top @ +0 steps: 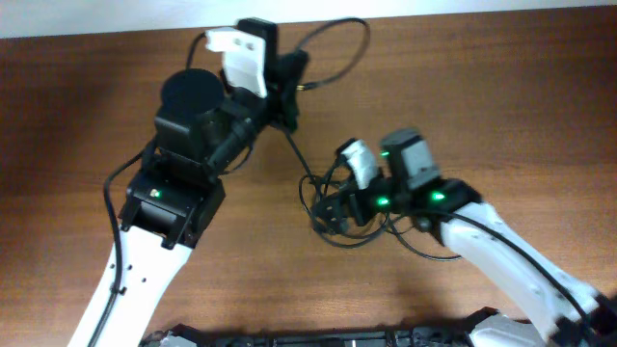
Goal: Untangle cables
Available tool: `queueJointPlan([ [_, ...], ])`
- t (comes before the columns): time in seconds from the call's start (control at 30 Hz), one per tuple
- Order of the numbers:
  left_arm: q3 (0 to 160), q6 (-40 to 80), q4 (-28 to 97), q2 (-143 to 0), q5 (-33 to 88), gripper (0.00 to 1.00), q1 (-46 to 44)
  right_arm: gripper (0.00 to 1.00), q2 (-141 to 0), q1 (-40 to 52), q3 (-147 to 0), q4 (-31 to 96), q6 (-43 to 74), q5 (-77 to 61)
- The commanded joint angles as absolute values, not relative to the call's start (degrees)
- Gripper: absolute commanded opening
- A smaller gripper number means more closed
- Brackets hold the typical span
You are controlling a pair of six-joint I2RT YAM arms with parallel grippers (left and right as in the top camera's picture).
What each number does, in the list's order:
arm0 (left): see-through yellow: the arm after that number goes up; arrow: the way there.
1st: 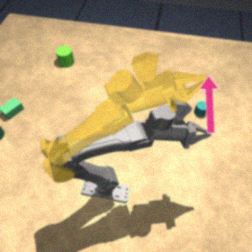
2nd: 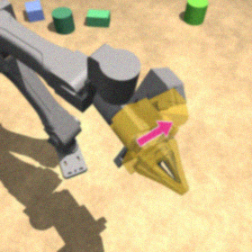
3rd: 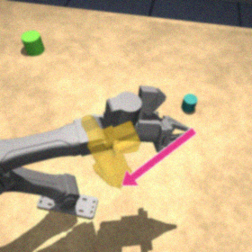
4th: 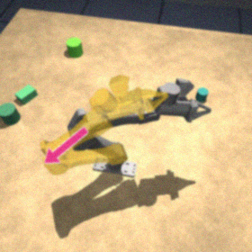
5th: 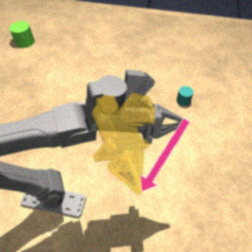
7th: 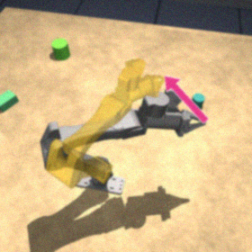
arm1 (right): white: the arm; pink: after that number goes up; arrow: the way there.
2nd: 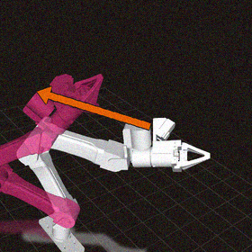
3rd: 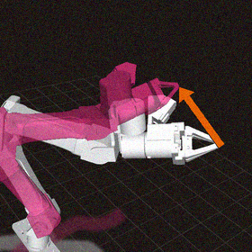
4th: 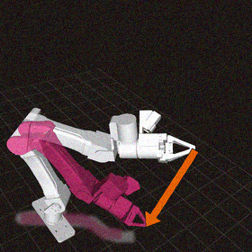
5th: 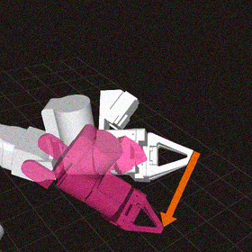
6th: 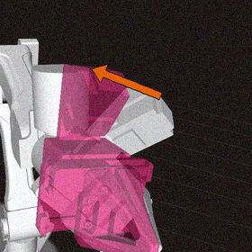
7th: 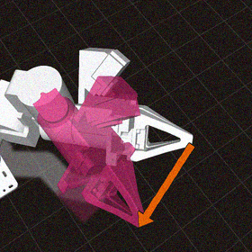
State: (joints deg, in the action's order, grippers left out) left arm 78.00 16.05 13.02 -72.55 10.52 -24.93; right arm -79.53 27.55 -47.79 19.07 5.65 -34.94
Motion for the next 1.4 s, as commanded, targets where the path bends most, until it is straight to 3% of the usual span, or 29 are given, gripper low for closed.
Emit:
queueJointPlan([
  [0.0,78.61,21.8,12.88,-69.71,0.36,0.0,-20.27,0.96,-87.24,31.64,-48.18,15.86,13.3,-21.04],
  [0.03,78.61,23.14,12.91,-69.34,0.34,0.0,-18.44,0.95,-90.3,31.99,-48.18,13.72,18.65,-18.65],
  [0.07,78.61,23.38,12.93,-69.17,0.3,0.0,-17.28,0.86,-93.08,31.99,-48.18,11.25,20.8,-19.51],
  [0.1,78.61,23.35,13.13,-69.08,0.05,0.0,-16.12,0.7,-95.59,31.97,-48.18,9.26,21.8,-19.9],
  [0.17,78.61,23.33,16.16,-68.84,-2.85,0.0,-13.39,0.14,-97.47,31.46,-48.23,8.71,22.31,-19.92],
  [0.2,78.61,23.35,19.03,-68.79,-6.7,0.0,-11.31,0.04,-97.01,30.74,-48.27,8.73,23.0,-19.84],
  [0.3,78.61,23.33,25.02,-68.73,-13.87,0.0,-4.84,0.04,-93.49,25.1,-48.6,13.96,22.81,-19.18],
  [0.47,78.59,23.33,31.03,-68.82,-15.25,0.0,14.11,0.04,-77.91,-0.23,-48.62,32.21,11.86,-12.1],
  [0.57,78.59,23.35,32.01,-68.82,-15.22,0.0,18.9,0.04,-75.88,-12.03,-48.6,35.7,10.7,-13.58],
  [0.63,78.59,23.35,32.03,-68.82,-15.22,0.0,19.29,0.04,-76.42,-14.61,-48.58,36.27,9.89,-14.81],
  [0.73,78.59,23.35,31.79,-70.41,-9.32,0.0,19.29,0.05,-77.25,-12.49,-48.53,36.73,9.85,-16.1],
  [0.83,78.59,22.61,28.38,-74.39,-9.19,0.0,19.29,0.13,-77.25,-8.51,-48.53,37.98,9.87,-16.05],
  [0.87,78.59,22.15,24.62,-76.77,-9.28,0.0,19.29,0.19,-77.25,-6.83,-48.53,38.39,9.87,-16.05],
  [0.9,78.59,18.24,16.69,-79.88,-9.28,0.0,19.46,0.37,-77.25,-4.73,-48.53,38.41,9.85,-16.01],
  [0.97,78.59,8.03,2.57,-84.2,-11.29,0.0,19.55,0.45,-77.25,-2.68,-48.53,38.41,9.87,-15.84],
  [1.13,78.59,-0.51,-8.95,-91.02,-28.51,0.0,21.1,0.46,-77.25,-2.59,-48.53,38.41,9.87,-15.86],
  [1.37,78.59,10.04,-3.62,-103.42,-27.51,0.0,26.61,0.47,-77.25,-2.59,-48.53,38.41,9.89,-15.9],
])
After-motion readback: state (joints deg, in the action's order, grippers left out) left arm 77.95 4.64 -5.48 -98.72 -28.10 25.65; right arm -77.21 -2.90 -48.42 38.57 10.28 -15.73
